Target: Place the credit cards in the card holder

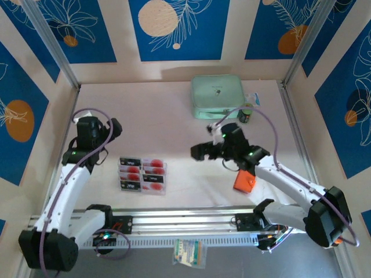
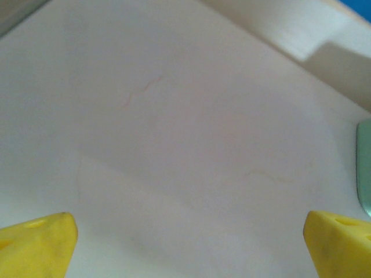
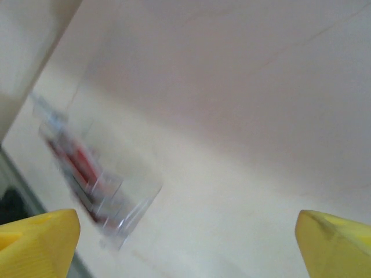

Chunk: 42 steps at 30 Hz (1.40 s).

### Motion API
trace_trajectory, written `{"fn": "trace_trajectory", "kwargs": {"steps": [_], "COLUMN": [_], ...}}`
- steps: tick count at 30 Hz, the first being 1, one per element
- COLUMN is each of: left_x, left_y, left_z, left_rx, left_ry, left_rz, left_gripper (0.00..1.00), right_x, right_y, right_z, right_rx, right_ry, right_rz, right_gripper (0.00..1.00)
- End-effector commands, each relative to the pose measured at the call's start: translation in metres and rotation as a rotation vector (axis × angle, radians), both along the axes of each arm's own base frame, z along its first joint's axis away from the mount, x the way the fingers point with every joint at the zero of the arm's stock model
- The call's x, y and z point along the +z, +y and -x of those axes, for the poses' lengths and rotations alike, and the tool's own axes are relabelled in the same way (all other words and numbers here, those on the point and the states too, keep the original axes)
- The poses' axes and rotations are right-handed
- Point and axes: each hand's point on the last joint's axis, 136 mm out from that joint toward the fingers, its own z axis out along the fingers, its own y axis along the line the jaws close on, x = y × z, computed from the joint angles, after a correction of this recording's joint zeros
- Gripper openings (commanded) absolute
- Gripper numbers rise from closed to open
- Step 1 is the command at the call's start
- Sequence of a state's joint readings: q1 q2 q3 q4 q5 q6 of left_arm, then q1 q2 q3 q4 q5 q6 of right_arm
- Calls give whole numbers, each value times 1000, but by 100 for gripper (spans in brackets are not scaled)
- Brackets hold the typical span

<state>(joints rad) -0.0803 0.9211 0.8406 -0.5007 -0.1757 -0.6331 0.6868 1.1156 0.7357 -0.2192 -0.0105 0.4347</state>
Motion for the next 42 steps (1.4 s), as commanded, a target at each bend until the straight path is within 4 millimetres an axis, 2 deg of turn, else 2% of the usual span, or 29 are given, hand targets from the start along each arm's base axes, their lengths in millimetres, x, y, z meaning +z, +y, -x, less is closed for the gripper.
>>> {"fn": "trace_trajectory", "kwargs": {"steps": [1,4,6,13,19,29,42], "left_x": [-36,-54,-64,-77,-84,-96,-97], "left_y": [-5,-12,-18,-41,-45,-53,-64], "left_z": [52,66,69,59,57,51,39], "left_rx": [27,9,-3,-85,-101,-133,-179], "left_ry": [230,300,321,290,297,298,250], "left_rz": [95,140,174,280,298,323,373], "left_gripper": [100,100,100,100,100,100,100], "right_x": [-35,-54,-66,-93,-105,-110,-122], "right_y": [13,36,48,82,96,109,101], "right_z": [40,68,79,92,88,75,40], "right_rx": [100,201,241,310,312,279,168], "right_ry": [6,-17,-24,-47,-55,-76,-68], "right_rz": [142,195,225,296,312,325,355], "right_gripper": [96,97,97,97,97,97,97]}}
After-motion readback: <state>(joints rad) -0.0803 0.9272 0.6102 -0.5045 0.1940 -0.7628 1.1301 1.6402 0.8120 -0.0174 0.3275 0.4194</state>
